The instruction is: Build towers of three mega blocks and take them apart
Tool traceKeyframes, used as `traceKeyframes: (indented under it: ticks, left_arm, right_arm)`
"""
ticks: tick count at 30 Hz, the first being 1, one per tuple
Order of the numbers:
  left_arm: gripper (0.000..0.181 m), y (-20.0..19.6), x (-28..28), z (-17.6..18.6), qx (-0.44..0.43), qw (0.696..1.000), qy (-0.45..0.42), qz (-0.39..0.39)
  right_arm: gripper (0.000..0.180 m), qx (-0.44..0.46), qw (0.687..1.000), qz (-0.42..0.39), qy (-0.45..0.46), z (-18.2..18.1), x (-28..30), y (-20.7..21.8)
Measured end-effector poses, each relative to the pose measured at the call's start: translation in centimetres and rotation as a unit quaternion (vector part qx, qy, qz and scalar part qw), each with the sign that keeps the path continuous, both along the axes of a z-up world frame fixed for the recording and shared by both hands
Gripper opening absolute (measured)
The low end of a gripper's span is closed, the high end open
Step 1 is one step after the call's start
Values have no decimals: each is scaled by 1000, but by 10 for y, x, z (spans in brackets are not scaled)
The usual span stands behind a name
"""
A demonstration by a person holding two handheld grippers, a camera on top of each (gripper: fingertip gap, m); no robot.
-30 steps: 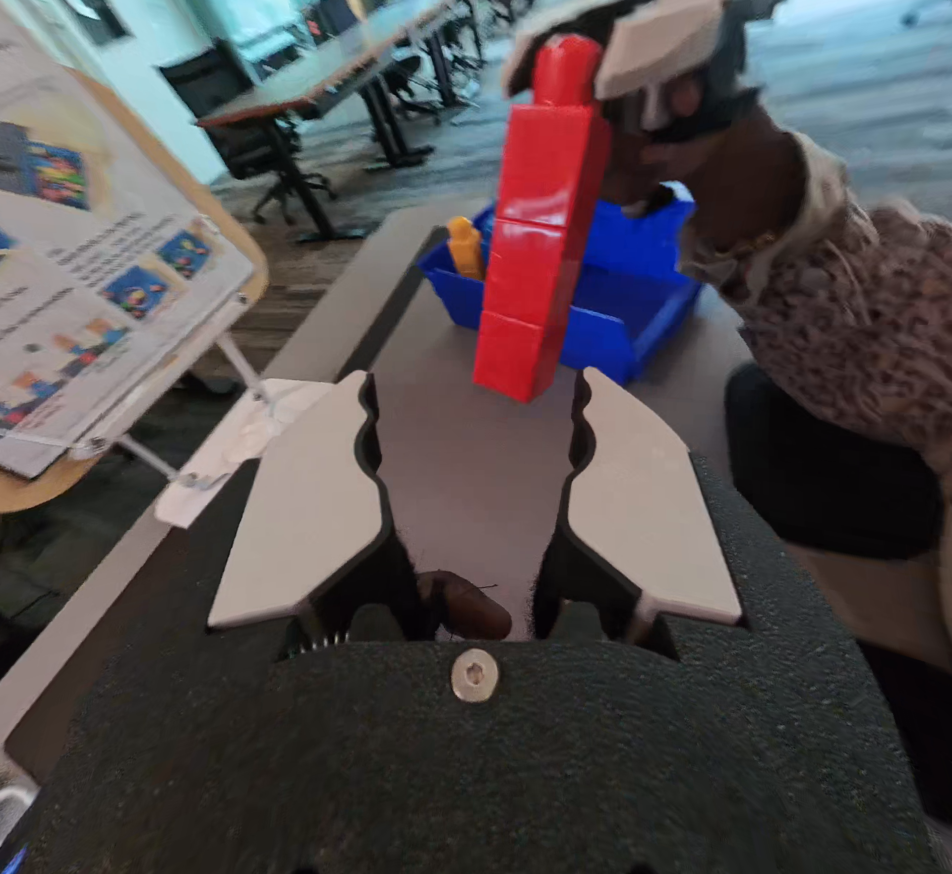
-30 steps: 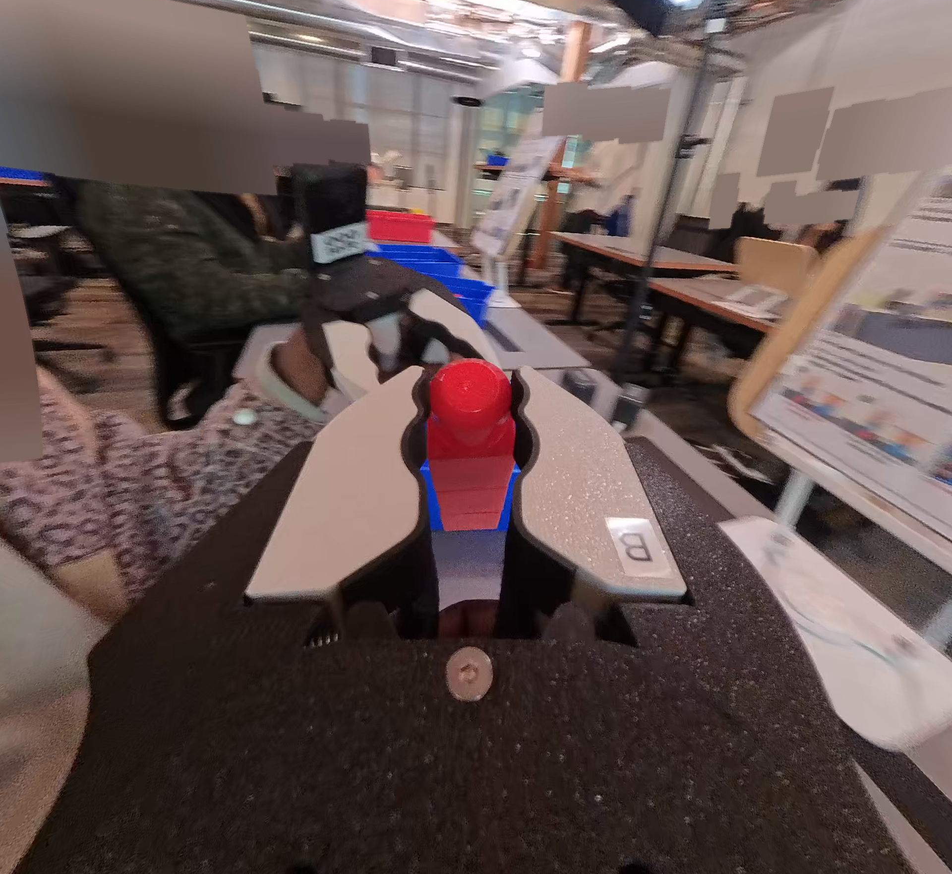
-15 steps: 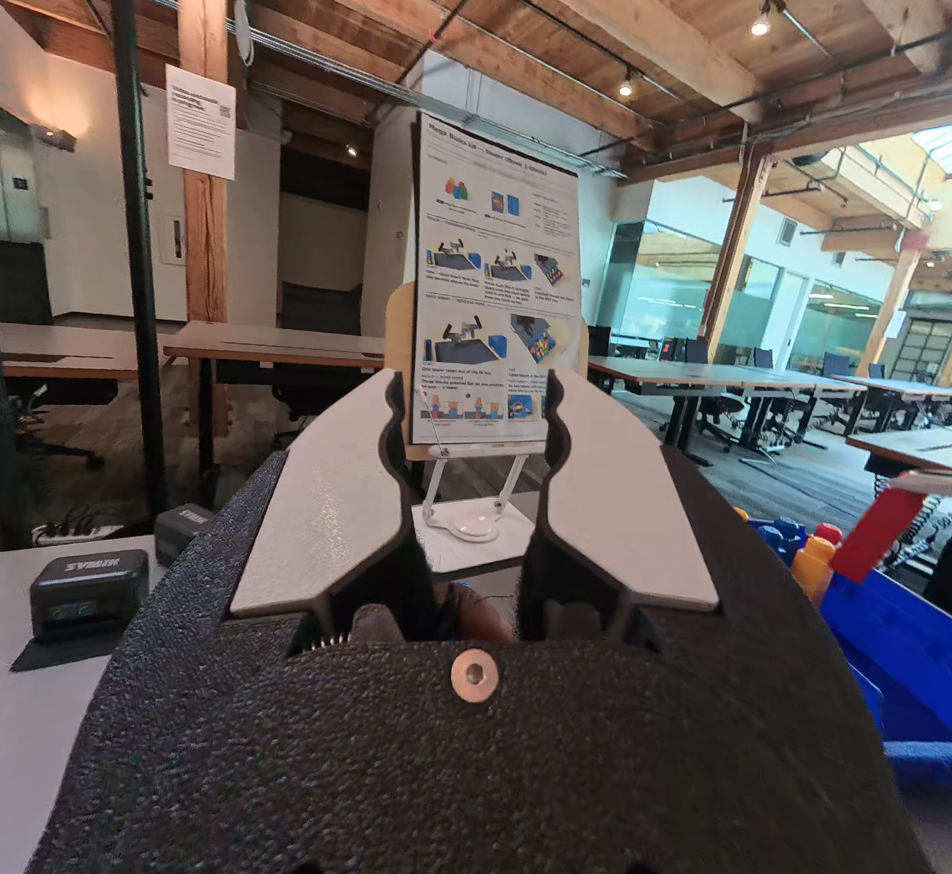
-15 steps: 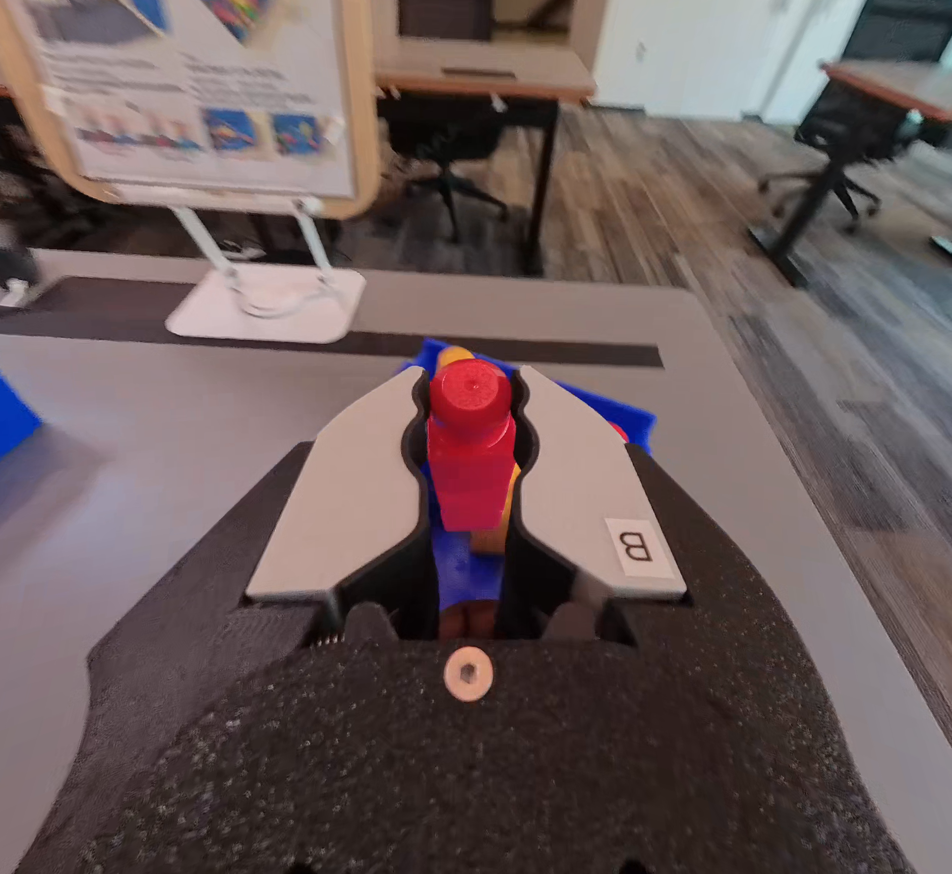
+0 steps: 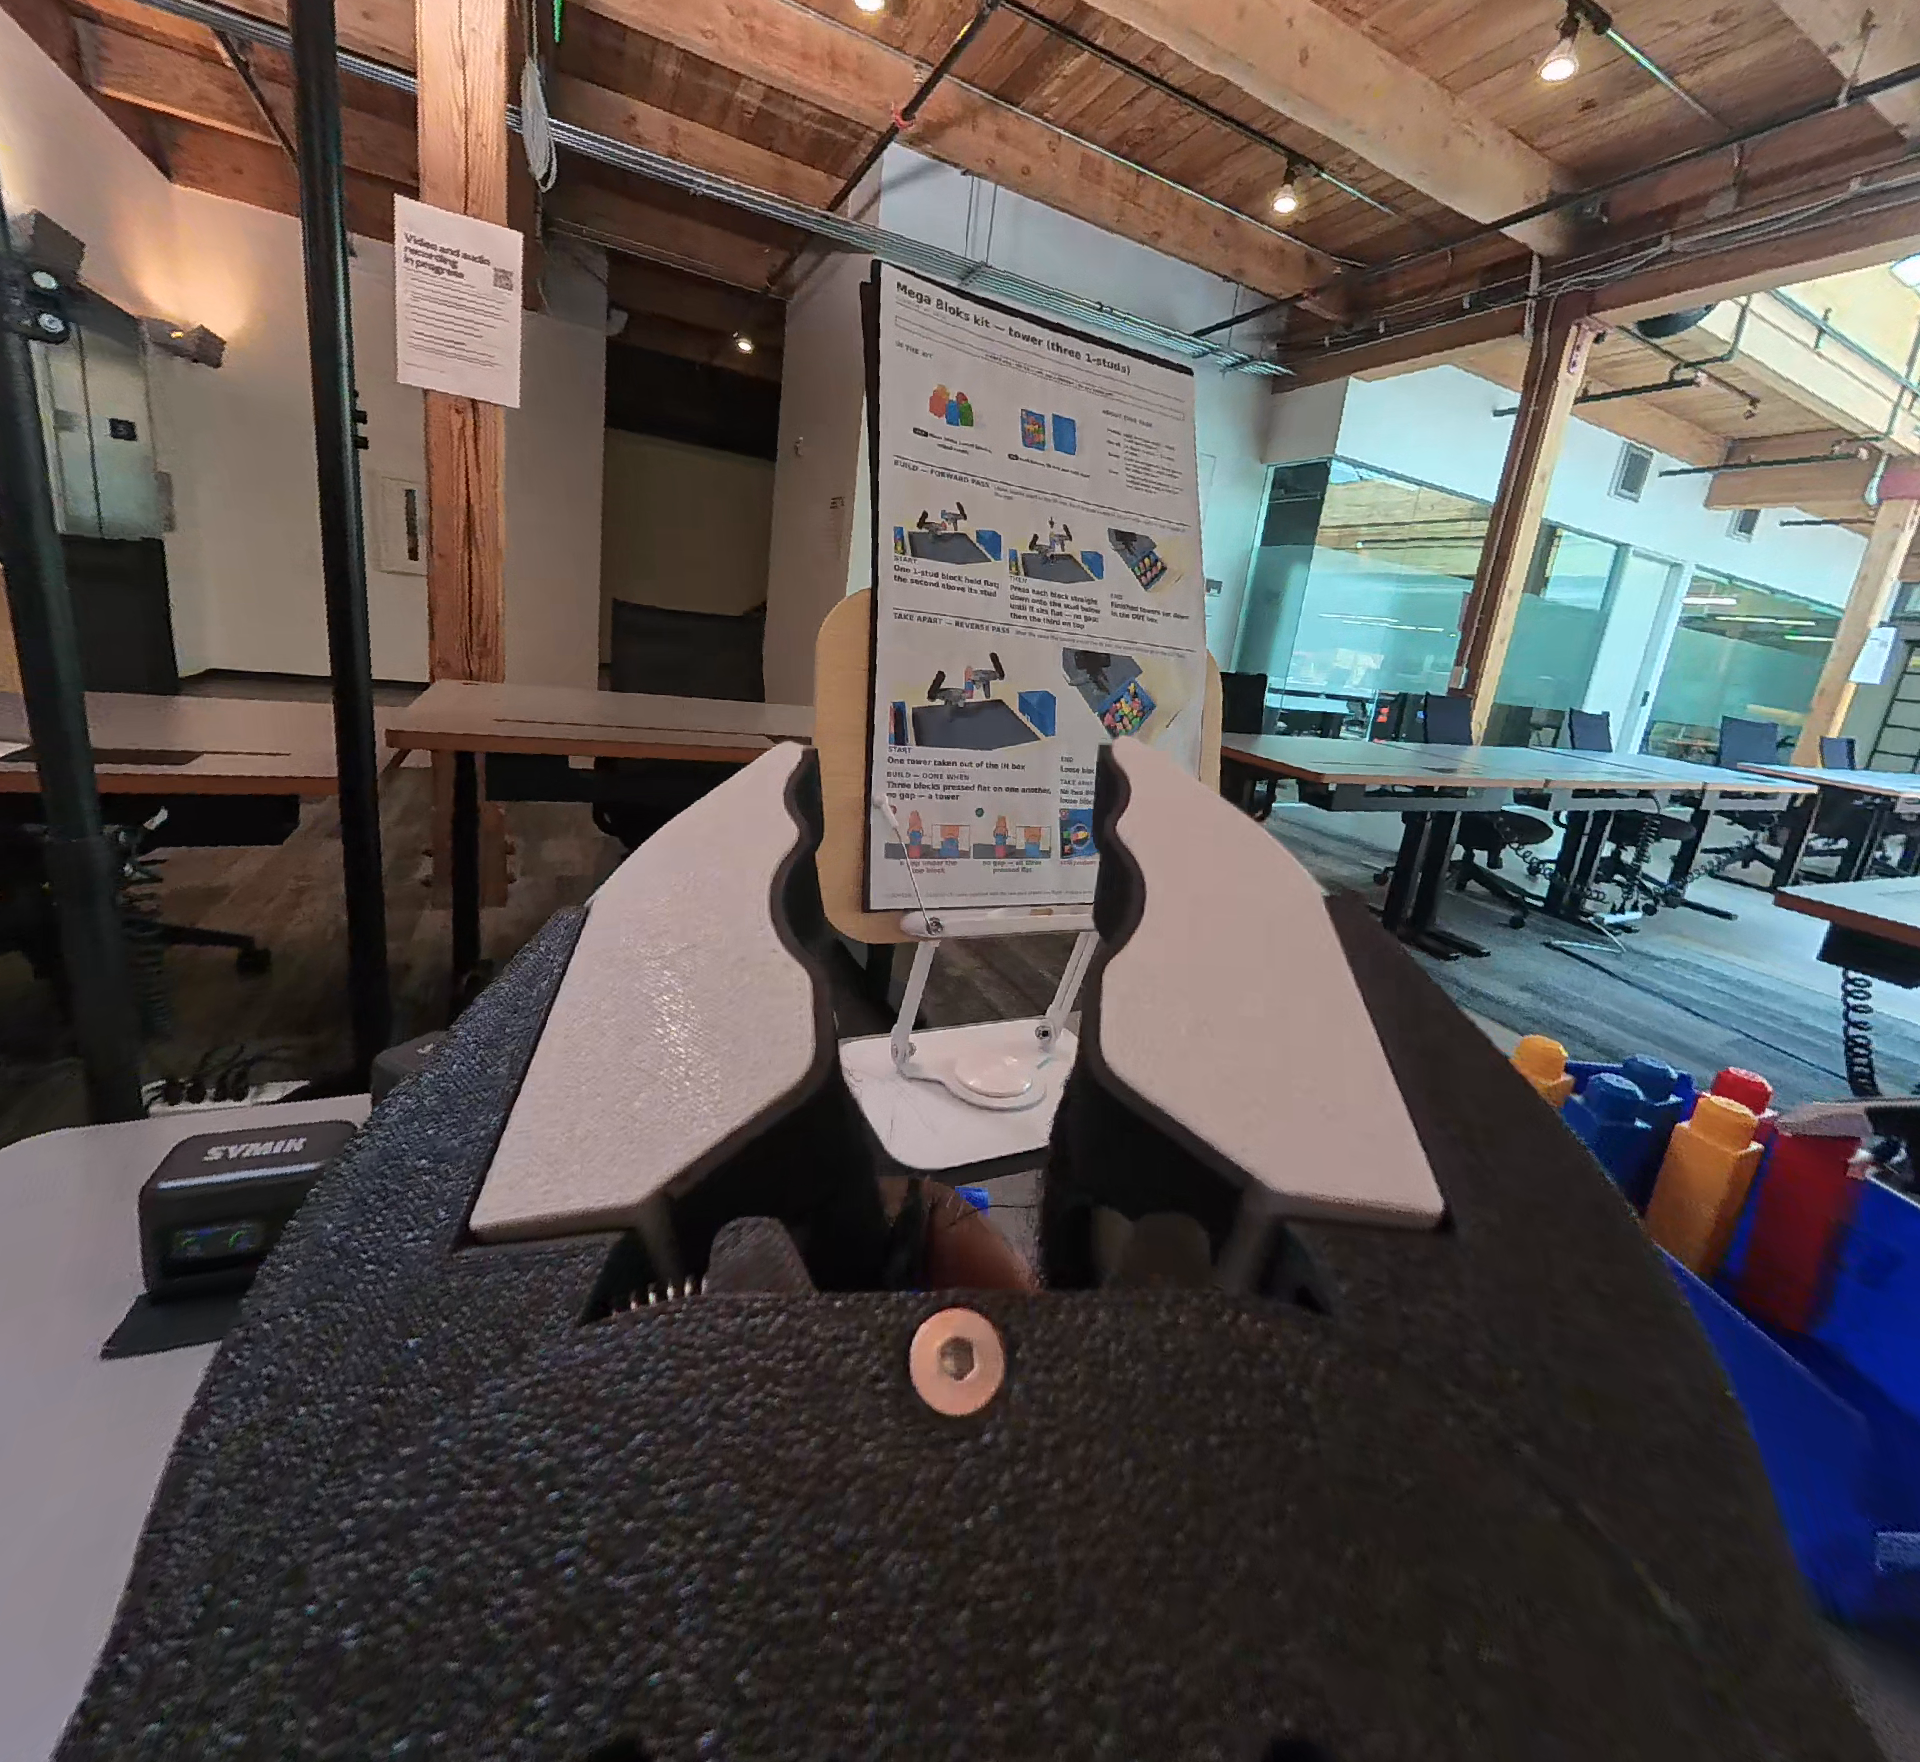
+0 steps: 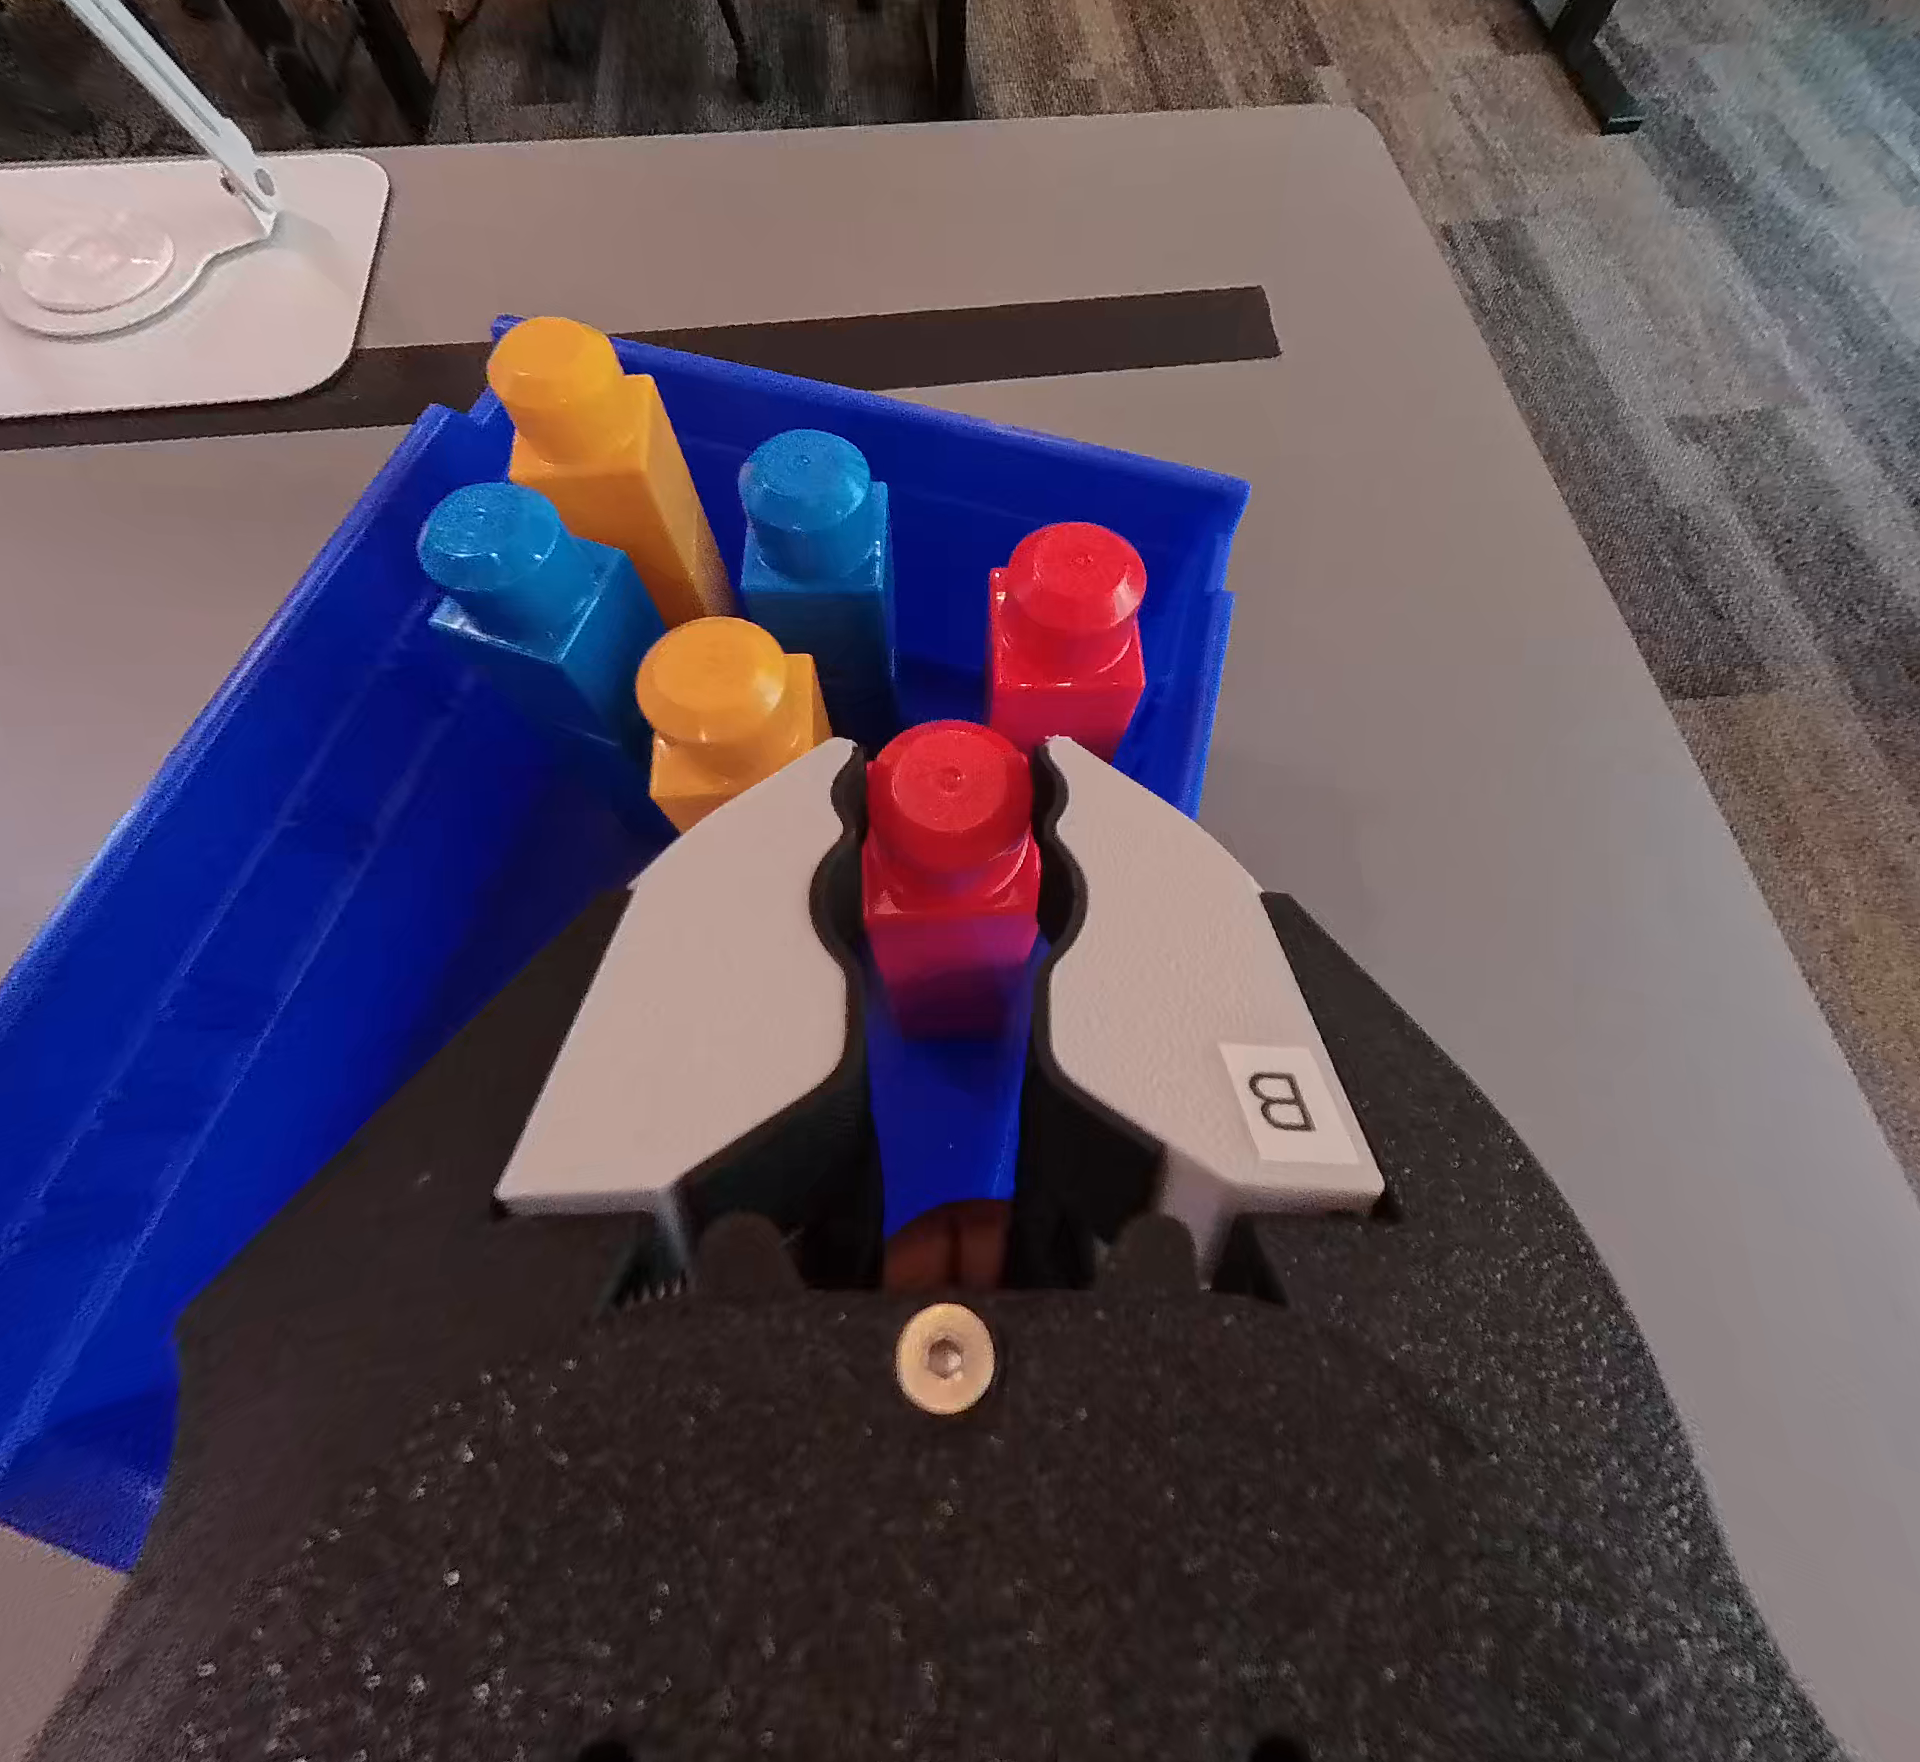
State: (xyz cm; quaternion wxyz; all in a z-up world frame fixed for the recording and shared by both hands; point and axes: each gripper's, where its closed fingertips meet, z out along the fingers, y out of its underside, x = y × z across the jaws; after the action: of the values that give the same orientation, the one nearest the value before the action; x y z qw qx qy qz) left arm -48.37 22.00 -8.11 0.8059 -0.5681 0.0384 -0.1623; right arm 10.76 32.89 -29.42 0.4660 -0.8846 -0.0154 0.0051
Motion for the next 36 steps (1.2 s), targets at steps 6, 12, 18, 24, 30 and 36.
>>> traceKeyframes:
  ticks: [6,12,18,24,30,36]
  left_arm:
    - [51,2,4,-5,-14,1000,26,8]
    - [54,5,5,-30,-87,991,98,16]
    - [55,4,-18,-81,-227,953,188,65]
    - [47,-28,-45,-185,-495,810,308,60]
    - [40,-62,-39,-256,-654,690,307,-44]
    - [34,-72,-50,-289,-699,643,307,-64]
  right_arm:
    - [30,-4,1000,0,14,-4,1,0]
    - [41,15,1000,7,4,11,-4,-2]
    - [53,114,993,9,6,66,-13,-10]
    - [53,216,974,57,17,118,-43,-21]
    - [53,250,964,90,19,136,-63,-26]
    - [50,273,957,96,32,145,-64,-29]
